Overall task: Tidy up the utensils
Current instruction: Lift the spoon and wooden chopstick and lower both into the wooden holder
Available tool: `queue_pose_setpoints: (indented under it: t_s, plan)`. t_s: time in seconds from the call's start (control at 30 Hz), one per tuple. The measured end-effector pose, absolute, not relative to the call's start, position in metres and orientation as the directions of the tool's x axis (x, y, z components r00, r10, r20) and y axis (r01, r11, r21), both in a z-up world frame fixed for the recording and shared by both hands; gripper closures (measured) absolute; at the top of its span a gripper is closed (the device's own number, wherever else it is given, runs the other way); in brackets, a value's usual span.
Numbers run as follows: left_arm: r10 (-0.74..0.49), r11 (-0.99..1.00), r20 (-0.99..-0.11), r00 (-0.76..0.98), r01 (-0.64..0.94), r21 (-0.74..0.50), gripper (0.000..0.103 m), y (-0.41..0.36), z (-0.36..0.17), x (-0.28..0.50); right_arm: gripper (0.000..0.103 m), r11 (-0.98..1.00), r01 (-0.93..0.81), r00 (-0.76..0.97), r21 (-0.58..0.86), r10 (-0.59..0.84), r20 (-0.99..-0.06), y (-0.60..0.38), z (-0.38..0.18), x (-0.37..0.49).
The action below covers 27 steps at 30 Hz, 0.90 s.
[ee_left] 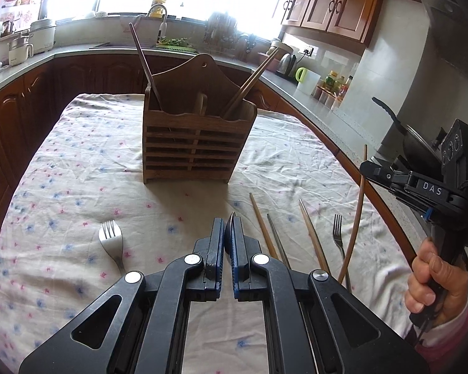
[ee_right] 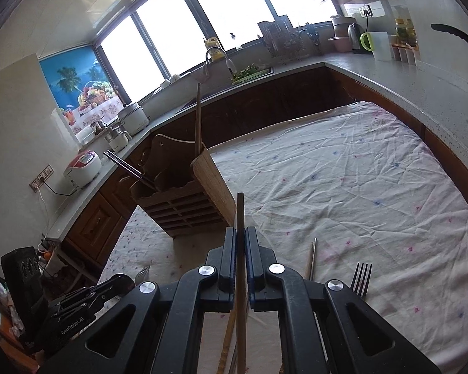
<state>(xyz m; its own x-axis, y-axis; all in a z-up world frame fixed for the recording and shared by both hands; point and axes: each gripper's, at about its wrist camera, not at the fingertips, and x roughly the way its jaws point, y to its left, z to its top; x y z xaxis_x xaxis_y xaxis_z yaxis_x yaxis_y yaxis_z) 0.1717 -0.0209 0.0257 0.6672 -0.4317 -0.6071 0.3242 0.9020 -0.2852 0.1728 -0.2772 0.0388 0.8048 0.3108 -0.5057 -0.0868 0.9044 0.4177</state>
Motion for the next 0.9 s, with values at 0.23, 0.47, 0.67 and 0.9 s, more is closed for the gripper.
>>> queue_pose_setpoints:
  t_s: [0.23, 0.47, 0.67, 0.9]
  plan:
    - [-0.425, 0.904, -0.562, 0.709, 0.311, -0.292, 0.100, -0.005, 0.047, 0.164, 0.097, 0.902, -0.119, 0.831, 0.415, 0.319, -0.455, -0.272, 0.059, 0.160]
    - [-0.399, 0.916, -0.535, 0.745, 0.291, -0.278, 0.100, 0.006, 0.060, 0.163, 0.097, 0.898, -0.141, 0.845, 0.417, 0.328, -0.422, -0.270, 0.069, 0.154]
    - [-0.368, 0.928, -0.514, 0.775, 0.267, -0.260, 0.100, 0.013, 0.069, 0.168, 0.097, 0.897, -0.155, 0.859, 0.414, 0.330, -0.393, -0.269, 0.080, 0.153]
    - [-0.307, 0.947, -0.480, 0.822, 0.213, -0.241, 0.100, 0.026, 0.083, 0.179, 0.097, 0.900, -0.176, 0.865, 0.399, 0.335, -0.374, -0.263, 0.090, 0.158]
